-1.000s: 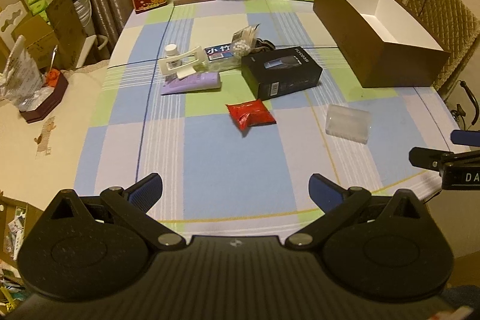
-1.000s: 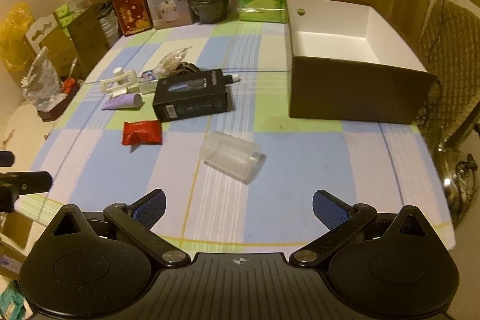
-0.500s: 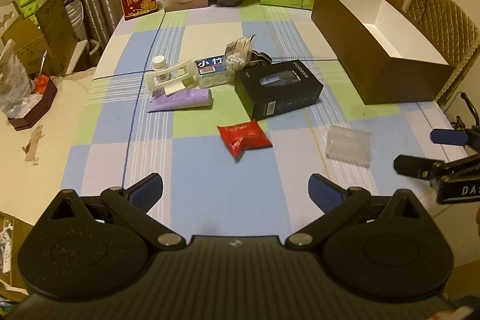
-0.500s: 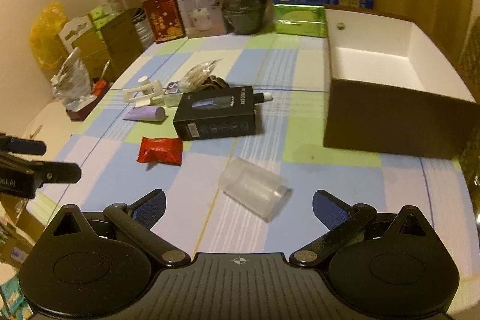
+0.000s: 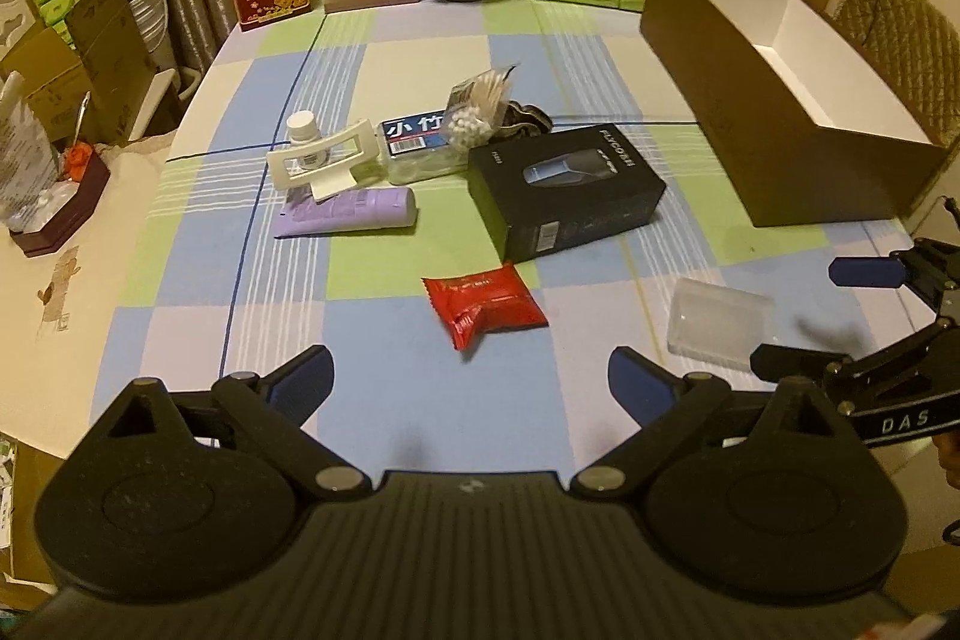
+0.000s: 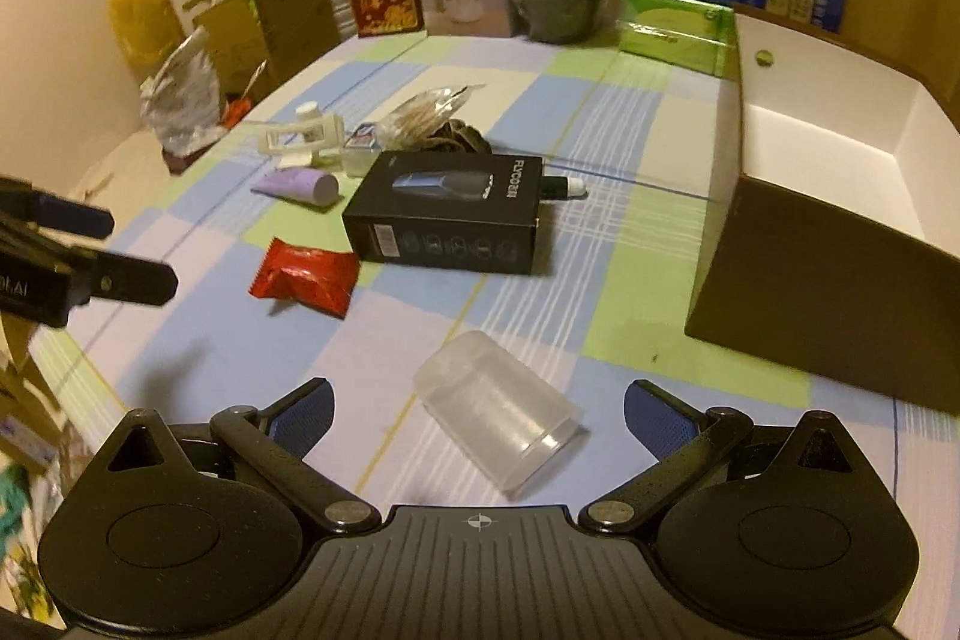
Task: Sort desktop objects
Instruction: 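Close the right tool around the clear plastic cup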
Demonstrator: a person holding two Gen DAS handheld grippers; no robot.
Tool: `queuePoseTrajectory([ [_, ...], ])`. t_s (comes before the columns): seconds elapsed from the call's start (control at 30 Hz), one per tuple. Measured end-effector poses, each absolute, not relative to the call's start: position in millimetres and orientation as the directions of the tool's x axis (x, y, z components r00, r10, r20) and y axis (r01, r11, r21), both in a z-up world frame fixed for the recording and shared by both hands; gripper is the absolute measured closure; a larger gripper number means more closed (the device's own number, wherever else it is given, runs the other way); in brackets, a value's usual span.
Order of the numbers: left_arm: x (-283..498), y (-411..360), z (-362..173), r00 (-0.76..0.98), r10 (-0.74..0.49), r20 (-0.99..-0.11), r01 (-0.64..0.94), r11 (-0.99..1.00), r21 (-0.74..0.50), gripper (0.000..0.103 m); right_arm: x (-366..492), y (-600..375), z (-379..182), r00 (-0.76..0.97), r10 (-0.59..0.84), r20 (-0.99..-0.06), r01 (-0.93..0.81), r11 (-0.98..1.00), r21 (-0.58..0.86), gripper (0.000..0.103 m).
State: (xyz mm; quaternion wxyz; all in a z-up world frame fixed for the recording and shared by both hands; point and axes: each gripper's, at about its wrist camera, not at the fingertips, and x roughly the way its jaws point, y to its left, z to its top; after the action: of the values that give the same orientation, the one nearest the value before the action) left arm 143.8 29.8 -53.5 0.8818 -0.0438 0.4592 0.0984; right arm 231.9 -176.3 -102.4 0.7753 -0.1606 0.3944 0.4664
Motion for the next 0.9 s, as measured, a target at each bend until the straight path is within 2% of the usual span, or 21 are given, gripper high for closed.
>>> queuePoseTrajectory([
  [0.13, 154, 32, -57, 0.559, 0.150, -0.816, -0.227, 0.974, 0.024, 0.009, 240, -171, -109, 0.232, 0.600, -0.766, -0.876, 0.472, 0.104, 0.003],
  [0.33, 163, 31, -67, 0.539, 0.153, -0.829, -0.250, 0.968, 0.016, 0.011, 249, -164, -123, 0.186, 0.594, -0.782, -0.917, 0.391, 0.080, 0.013],
  [0.5, 165, 26, -76, 0.517, 0.161, -0.841, -0.268, 0.963, 0.019, 0.011, 256, -160, -137, 0.141, 0.588, -0.797, -0.943, 0.324, 0.073, 0.028],
  [0.73, 167, 19, -84, 0.505, 0.177, -0.845, -0.286, 0.958, 0.030, 0.012, 263, -155, -150, 0.102, 0.585, -0.805, -0.967, 0.247, 0.057, 0.035],
  [0.9, 167, 15, -89, 0.504, 0.177, -0.845, -0.276, 0.960, 0.036, 0.012, 265, -157, -155, 0.085, 0.588, -0.804, -0.972, 0.225, 0.062, 0.043],
])
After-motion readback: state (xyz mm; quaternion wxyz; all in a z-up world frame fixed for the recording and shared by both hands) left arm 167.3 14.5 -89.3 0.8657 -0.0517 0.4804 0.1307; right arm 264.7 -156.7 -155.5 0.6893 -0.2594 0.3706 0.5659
